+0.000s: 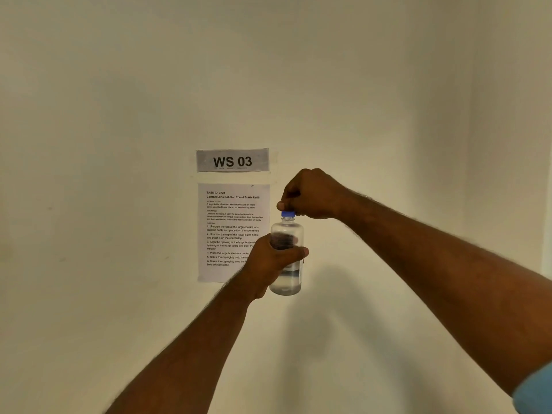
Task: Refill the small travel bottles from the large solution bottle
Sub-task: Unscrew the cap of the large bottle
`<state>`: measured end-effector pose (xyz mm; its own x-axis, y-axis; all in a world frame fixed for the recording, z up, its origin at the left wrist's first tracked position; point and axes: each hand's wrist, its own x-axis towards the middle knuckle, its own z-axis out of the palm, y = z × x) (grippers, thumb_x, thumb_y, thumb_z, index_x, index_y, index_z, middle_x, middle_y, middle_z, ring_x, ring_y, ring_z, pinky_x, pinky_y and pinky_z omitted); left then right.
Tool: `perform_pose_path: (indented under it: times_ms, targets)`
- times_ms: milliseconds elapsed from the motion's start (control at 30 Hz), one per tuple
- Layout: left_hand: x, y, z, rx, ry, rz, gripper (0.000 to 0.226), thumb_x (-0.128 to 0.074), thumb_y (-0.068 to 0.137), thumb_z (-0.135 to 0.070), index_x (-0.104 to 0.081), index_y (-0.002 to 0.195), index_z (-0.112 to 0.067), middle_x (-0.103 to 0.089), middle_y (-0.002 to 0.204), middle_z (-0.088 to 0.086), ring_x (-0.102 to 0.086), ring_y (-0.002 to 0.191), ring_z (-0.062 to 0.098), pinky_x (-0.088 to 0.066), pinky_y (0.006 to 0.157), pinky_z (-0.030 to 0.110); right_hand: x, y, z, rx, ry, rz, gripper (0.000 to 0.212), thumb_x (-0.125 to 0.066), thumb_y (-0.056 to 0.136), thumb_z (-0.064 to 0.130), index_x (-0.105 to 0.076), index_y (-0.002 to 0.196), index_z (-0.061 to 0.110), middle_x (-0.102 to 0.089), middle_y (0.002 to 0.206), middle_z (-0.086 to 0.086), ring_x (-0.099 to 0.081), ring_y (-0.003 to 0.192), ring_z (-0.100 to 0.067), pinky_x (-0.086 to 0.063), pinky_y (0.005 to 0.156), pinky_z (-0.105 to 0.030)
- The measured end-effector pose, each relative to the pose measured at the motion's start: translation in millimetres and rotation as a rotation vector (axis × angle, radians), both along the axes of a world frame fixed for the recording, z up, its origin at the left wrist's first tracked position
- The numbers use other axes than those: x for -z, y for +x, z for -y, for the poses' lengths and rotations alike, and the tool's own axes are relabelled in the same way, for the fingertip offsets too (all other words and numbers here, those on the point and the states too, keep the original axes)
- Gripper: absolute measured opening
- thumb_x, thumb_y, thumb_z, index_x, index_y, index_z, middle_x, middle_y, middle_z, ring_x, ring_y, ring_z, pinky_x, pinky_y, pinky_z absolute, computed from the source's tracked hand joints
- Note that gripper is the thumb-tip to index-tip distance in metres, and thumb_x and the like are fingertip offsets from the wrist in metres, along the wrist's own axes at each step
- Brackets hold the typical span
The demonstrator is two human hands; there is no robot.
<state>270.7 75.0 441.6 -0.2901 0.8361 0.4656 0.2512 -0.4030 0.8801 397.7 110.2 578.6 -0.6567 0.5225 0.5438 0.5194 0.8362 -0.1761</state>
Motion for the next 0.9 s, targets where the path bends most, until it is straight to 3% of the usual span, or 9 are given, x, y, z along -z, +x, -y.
perform_pose_path:
  times_ms: [67,167,233,367,467,533,700,833,900]
  targets:
    - [2,-1,2,-0.001,0.0,0.01,0.041,-0.088,0.058,-0.032,-0.069,0.094,-0.026,-0.075,0.093,0.013,-0.072,0.095,0.04,-0.057,0.088,0.062,1,1,3,-0.048,0.022,0.04,0.018,-0.072,0.09,0.024,-0.076,0.104,0.015,-0.075,0.097,-0.001,-0.063,0.081,-0.011,-0.048,0.076,-0.023]
    - [8,-1,4,-0.013,0.002,0.007,0.042,-0.089,0.055,-0.038,-0.069,0.092,-0.032,-0.076,0.095,0.011,-0.073,0.095,0.037,-0.057,0.09,0.061,2,5,5,-0.12,-0.04,0.078,0.021,-0.069,0.09,0.007,-0.075,0.109,0.013,-0.075,0.106,0.0,-0.064,0.089,-0.008,-0.049,0.079,-0.016]
    - [11,-1,4,-0.016,0.014,0.016,0.051,-0.088,0.049,-0.046,-0.069,0.096,-0.034,-0.075,0.099,0.013,-0.073,0.095,0.036,-0.057,0.091,0.061,2,6,5,-0.15,-0.118,0.061,0.028,-0.066,0.09,0.001,-0.074,0.114,0.012,-0.073,0.111,-0.001,-0.067,0.099,-0.012,-0.055,0.088,-0.023]
    - [10,-4,7,-0.033,0.067,0.049,0.047,-0.089,0.048,-0.046,-0.065,0.088,-0.057,-0.072,0.107,0.013,-0.072,0.099,0.036,-0.057,0.092,0.06,3,1,3,-0.105,-0.164,-0.085,0.024,-0.069,0.092,0.024,-0.074,0.114,0.016,-0.074,0.107,-0.002,-0.071,0.095,-0.02,-0.06,0.086,-0.036]
    - [8,-4,10,-0.025,0.043,0.038,0.041,-0.089,0.055,-0.037,-0.068,0.09,-0.045,-0.073,0.102,0.014,-0.072,0.097,0.038,-0.057,0.091,0.061,8,-4,6,0.009,-0.049,-0.056,0.032,-0.073,0.084,0.048,-0.078,0.098,0.019,-0.07,0.077,0.006,-0.067,0.078,-0.015,-0.056,0.075,-0.031]
    - [8,-3,11,-0.016,0.04,0.038,0.039,-0.089,0.061,-0.03,-0.068,0.093,-0.035,-0.074,0.099,0.014,-0.072,0.096,0.039,-0.057,0.09,0.061,11,-7,10,0.035,0.013,-0.015,0.032,-0.073,0.084,0.048,-0.077,0.095,0.018,-0.066,0.072,0.008,-0.062,0.071,-0.012,-0.051,0.071,-0.028]
    - [8,-1,14,0.043,0.028,0.065,0.029,-0.084,0.076,-0.014,-0.066,0.095,-0.025,-0.073,0.088,0.011,-0.071,0.091,0.036,-0.056,0.092,0.061,6,-6,15,-0.044,0.041,0.038,0.019,-0.072,0.089,0.022,-0.076,0.107,0.015,-0.075,0.106,-0.001,-0.068,0.093,-0.016,-0.056,0.09,-0.034]
    - [9,1,14,0.051,0.011,0.031,0.035,-0.084,0.067,-0.025,-0.066,0.097,-0.024,-0.073,0.089,0.01,-0.072,0.095,0.038,-0.056,0.093,0.06,3,4,12,-0.144,-0.161,0.017,0.024,-0.067,0.089,0.001,-0.075,0.109,0.011,-0.074,0.108,-0.004,-0.07,0.098,-0.019,-0.06,0.086,-0.032]
    - [8,1,13,0.055,0.018,0.036,0.037,-0.083,0.065,-0.026,-0.065,0.097,-0.026,-0.073,0.089,0.01,-0.071,0.096,0.041,-0.056,0.092,0.059,3,6,10,-0.175,-0.274,-0.055,0.025,-0.064,0.093,0.004,-0.072,0.115,0.01,-0.072,0.111,-0.005,-0.07,0.101,-0.018,-0.061,0.084,-0.035]
